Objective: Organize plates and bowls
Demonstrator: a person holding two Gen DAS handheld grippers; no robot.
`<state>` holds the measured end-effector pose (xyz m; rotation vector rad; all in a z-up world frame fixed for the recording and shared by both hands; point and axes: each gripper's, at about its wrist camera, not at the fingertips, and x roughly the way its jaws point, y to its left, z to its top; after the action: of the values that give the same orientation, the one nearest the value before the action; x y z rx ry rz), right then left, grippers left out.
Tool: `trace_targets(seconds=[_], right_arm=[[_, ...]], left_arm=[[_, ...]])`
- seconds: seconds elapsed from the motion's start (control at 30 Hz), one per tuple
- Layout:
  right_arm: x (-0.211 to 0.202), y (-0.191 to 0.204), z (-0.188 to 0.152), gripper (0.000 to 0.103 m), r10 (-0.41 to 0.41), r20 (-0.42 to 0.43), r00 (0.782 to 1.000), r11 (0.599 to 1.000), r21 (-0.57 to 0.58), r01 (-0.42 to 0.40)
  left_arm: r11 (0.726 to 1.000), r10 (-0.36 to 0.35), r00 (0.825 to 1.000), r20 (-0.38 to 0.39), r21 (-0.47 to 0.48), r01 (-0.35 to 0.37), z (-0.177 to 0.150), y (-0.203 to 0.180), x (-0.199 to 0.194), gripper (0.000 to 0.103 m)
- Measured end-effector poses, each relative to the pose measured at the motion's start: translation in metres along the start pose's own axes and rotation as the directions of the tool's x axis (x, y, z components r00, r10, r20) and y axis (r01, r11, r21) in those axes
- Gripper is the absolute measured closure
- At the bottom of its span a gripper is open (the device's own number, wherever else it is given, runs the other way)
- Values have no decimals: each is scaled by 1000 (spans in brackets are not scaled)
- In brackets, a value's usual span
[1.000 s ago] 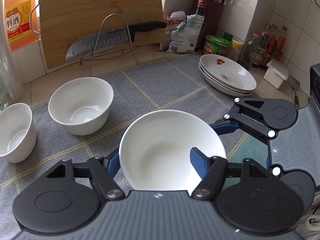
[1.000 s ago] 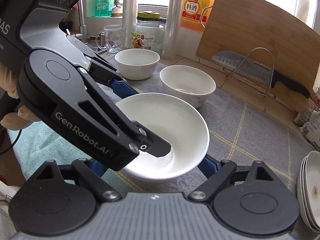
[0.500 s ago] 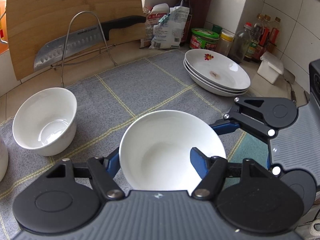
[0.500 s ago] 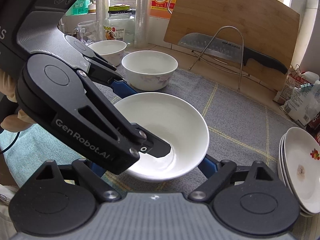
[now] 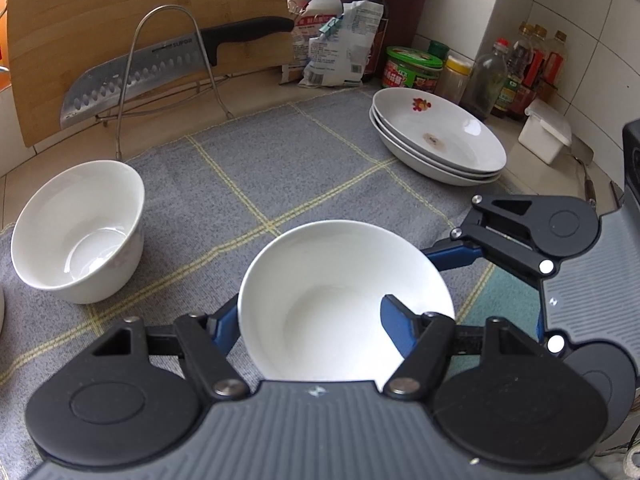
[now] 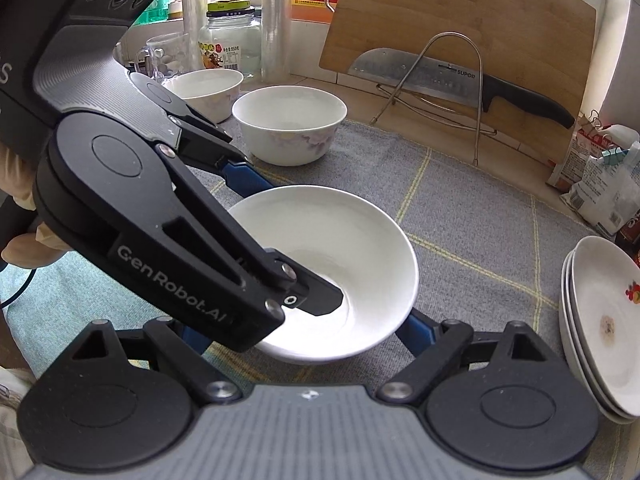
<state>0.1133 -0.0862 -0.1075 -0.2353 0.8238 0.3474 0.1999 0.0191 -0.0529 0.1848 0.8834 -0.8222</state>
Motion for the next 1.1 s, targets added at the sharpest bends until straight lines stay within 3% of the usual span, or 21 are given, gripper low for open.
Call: trace_targets(seconds=[0.1,0.17,0.27,0.53,0.63,0.8,1.1], right_arm=[[1,-1,-1,8,6,-2,1000,1000,13,-6],[0,-4,-1,0,28,17,999,999,38,-29],[1,-5,0,0,27,16,1000,999,44,-27],[-8,-4,-4,0,-5,19,1000,999,42,4],[-18,-4,-2,0,-9,23,1000,1000,23,8],[-30,-7,4,0,0,41,999,1000,-3,0],[-21,-25,42,0,56,76,996,998,-18,-55]], left_arm=[[1000,-10,1000,9,0,10,-1,0,0,29],[1000,-4,1000,12,3,4,-1,-1,0,19],[1000,30,999,26,0,-30,-3,-1,-3,10],[994,104,990,97,-27,-101,-9,6,-30,7],[982,189,971,144,-40,-185,-14,10,-45,2],[928,371,907,200,-53,-368,-27,21,-57,2],[870,493,857,149,-116,-480,-34,52,-38,2]])
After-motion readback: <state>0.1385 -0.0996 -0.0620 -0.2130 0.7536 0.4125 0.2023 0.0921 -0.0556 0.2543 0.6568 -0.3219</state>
